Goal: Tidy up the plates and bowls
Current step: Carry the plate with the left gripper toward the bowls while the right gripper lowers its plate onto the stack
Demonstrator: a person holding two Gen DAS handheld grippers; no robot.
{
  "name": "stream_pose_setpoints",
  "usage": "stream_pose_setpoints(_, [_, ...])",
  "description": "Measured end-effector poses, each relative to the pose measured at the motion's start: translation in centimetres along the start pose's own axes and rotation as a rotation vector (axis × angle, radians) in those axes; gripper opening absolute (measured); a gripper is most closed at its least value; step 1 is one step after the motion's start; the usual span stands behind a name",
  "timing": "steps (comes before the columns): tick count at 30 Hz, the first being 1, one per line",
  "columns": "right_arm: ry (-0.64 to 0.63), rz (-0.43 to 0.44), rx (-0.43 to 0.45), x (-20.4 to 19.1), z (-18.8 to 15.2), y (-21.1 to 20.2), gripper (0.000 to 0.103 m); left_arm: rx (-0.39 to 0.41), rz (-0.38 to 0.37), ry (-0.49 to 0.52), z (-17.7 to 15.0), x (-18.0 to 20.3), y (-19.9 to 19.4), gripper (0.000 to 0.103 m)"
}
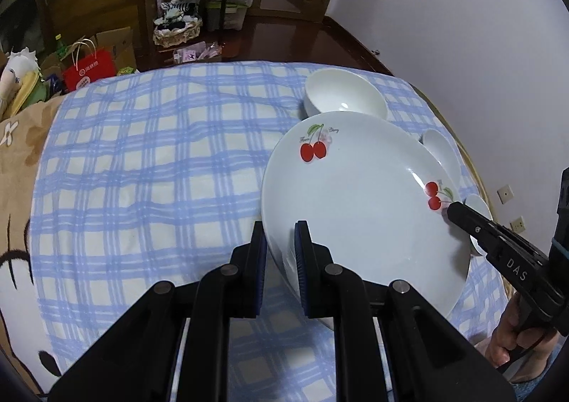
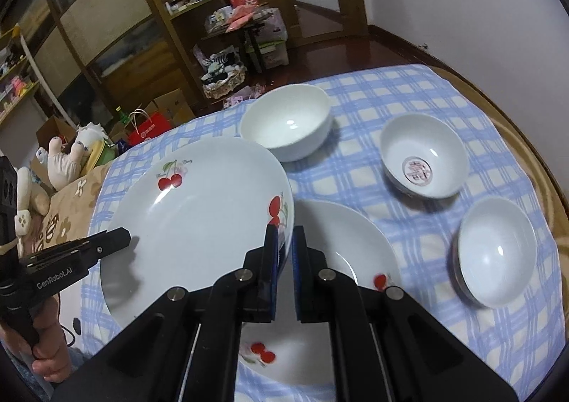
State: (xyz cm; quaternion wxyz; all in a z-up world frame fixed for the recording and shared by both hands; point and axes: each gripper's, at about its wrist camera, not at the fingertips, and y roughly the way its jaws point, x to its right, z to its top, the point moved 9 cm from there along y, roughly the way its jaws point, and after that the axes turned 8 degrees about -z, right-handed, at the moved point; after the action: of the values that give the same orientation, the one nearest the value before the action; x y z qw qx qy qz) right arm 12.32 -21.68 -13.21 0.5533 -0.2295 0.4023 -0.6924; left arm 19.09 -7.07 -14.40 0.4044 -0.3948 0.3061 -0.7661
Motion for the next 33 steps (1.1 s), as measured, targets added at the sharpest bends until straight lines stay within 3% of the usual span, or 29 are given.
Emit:
stream_pose_setpoints(19, [0.054, -0.062, -0.002, 5.4, -3.5, -0.2, 0.008, -0.12, -0.019, 0.054, -3.8, 3.9, 4.9, 0.015])
stream_pose_setpoints(33, [0.087, -0.038, -0.044, 7.6, -4.6, 1.1, 0.008, -0.167, -0.027, 0.051, -5.6, 4.9, 7.1, 0.015])
